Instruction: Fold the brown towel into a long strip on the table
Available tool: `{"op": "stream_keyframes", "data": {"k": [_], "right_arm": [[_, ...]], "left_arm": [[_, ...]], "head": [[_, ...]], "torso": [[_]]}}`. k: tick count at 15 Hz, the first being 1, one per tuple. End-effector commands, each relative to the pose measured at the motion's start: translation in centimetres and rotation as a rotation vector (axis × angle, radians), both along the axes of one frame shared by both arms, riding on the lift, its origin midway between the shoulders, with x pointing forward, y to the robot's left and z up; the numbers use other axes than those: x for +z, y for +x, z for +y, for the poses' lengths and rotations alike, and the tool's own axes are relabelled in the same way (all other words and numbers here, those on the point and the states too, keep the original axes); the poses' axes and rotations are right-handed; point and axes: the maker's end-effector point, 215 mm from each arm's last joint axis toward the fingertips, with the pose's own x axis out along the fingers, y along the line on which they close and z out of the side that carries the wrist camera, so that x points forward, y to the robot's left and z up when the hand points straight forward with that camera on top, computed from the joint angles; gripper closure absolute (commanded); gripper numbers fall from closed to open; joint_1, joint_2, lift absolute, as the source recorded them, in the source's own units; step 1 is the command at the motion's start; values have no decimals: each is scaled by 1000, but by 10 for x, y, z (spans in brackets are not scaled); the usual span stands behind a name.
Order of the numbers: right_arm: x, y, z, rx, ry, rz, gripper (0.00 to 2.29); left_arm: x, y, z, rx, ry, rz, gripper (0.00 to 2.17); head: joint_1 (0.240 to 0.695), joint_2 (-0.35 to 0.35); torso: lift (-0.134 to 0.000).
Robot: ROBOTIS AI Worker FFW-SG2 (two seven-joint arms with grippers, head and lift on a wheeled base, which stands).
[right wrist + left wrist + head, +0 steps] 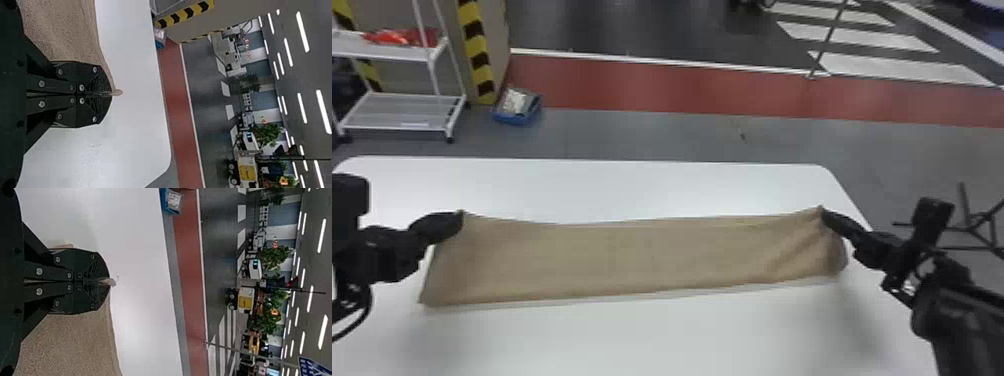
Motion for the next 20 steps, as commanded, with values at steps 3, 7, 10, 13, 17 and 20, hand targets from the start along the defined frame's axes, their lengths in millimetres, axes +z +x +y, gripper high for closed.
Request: {"op": "stream_keyframes", "data": {"k": [3, 7, 10, 13, 17, 20], "right_arm": [[18, 1, -3, 0, -33, -84, 1480], [21, 4, 1, 1, -38, -104, 1480], [23, 8, 7, 0, -61, -117, 1480], [24, 14, 17, -1, -93, -149, 1480], [15, 20, 23, -20, -143, -146, 694], [14, 18, 19, -33, -168, -144, 6]], "left_arm": [[0, -3, 12, 21, -8, 0, 1278], [-3, -6, 15, 26, -6, 7, 1278], [-11, -10, 13, 25, -5, 18, 1278], [-16, -9, 17, 34, 2, 27, 1278], [-15, -6, 19, 29, 15, 6, 323], [-5, 0, 18, 33, 28, -34, 2]], "head": [[695, -199], [695, -193], [695, -187], [695, -183], [695, -167], [695, -163]], "torso": [[-111], [-111], [-111], [-111], [-111], [-111]]}}
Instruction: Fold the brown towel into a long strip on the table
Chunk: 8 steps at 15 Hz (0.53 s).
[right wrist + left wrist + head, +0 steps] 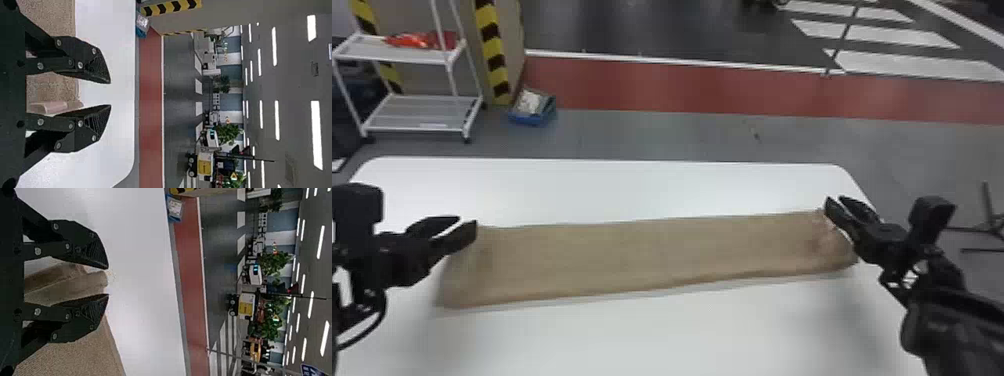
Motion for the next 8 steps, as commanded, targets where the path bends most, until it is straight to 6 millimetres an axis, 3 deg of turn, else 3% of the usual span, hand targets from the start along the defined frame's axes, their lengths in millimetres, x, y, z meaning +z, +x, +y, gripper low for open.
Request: {"op": "stream_keyframes", "data": {"k": [1, 4, 5, 7, 8], "right_arm": [[3, -3, -8, -25, -19, -10, 12], [11, -17, -21, -47, -30, -34, 60], [25, -19, -21, -42, -42, -60, 60], [35, -35, -10, -15, -55, -52, 60], [39, -46, 4, 3, -32, -35, 60]], "left_arm": [[14, 7, 0, 4, 14, -55, 6], [39, 16, 11, 45, 30, -145, 16], [53, 18, 14, 55, 31, -202, 16], [77, 15, 14, 79, -10, -287, 16], [88, 10, 13, 95, -20, -314, 16]], "head": [[695, -163], [695, -168], [695, -169], [695, -168], [695, -167]], "torso": [[-111], [-111], [-111], [-111], [-111]]}}
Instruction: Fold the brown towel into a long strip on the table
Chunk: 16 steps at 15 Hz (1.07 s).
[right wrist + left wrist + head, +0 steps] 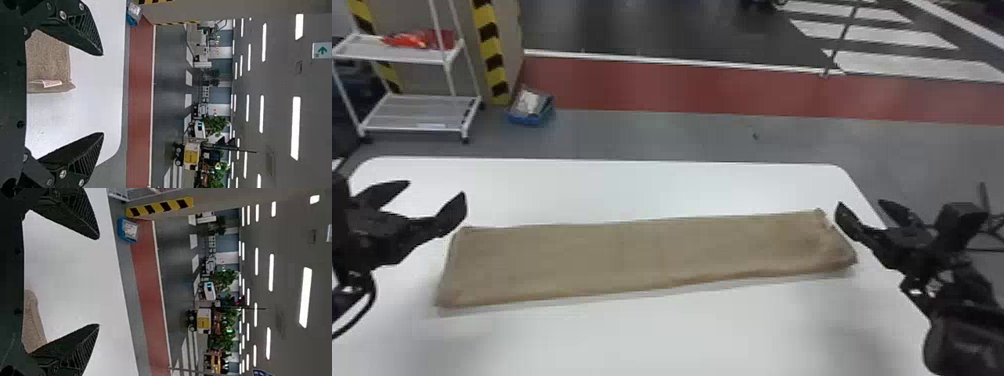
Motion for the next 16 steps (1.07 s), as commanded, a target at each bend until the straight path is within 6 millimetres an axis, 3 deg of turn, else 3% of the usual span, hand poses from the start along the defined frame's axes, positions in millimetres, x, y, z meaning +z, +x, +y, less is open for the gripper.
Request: {"op": "stream_keyframes", "data": {"k": [1, 3, 6, 8, 11, 16], "right_arm": [[15, -26, 32, 38, 45, 21, 60], [33, -63, 70, 74, 92, -11, 60], [58, -106, 128, 120, 87, -68, 60], [74, -128, 156, 117, 77, -101, 60], [78, -142, 184, 89, 45, -148, 60], [68, -147, 224, 135, 92, -148, 60]], "left_arm": [[26, -13, -7, 13, -32, -88, 19], [52, -32, -22, 15, -67, -179, 19], [67, -61, -45, 15, -112, -248, 19], [70, -76, -65, 5, -114, -268, 19], [57, -95, -77, 16, -145, -239, 19], [27, -119, -50, 113, -120, -166, 19]], "head": [[695, -162], [695, -147], [695, -128], [695, -106], [695, -101], [695, -44]], "torso": [[-111], [-111], [-111], [-111], [-111], [-111]]}}
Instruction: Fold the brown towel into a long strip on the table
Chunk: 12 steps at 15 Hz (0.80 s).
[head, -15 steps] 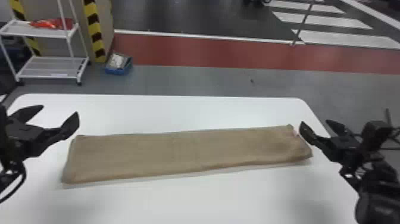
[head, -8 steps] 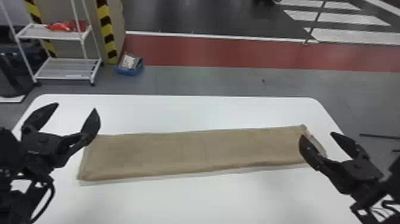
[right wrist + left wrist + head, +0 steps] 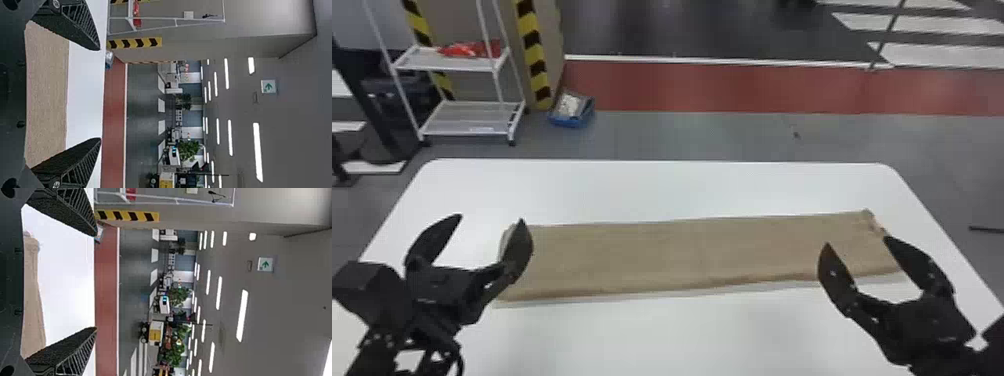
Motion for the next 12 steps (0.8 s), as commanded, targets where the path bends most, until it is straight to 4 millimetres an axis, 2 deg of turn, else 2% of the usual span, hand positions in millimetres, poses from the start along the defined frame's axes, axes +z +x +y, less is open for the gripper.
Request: {"op": "stream_keyframes", "data": {"k": [1, 3, 6, 9, 12], "right_arm": [[-6, 0, 12, 8, 19, 10, 60], [-11, 1, 21, 14, 33, 19, 63], [-13, 9, 51, 35, 43, 18, 66], [-12, 18, 73, 43, 54, 12, 70], [-8, 20, 82, 39, 68, -11, 73]], "left_arm": [[-9, -7, 6, 15, 2, 23, 19], [-9, -7, 0, 5, -2, 27, 19], [-3, -6, -8, -4, 10, 16, 19], [4, -1, -6, 6, 15, 2, 19], [8, 7, 2, 23, 26, 5, 19]], "head": [[695, -28], [695, 1], [695, 9], [695, 38], [695, 62]], "torso": [[-111], [-111], [-111], [-111], [-111]]}}
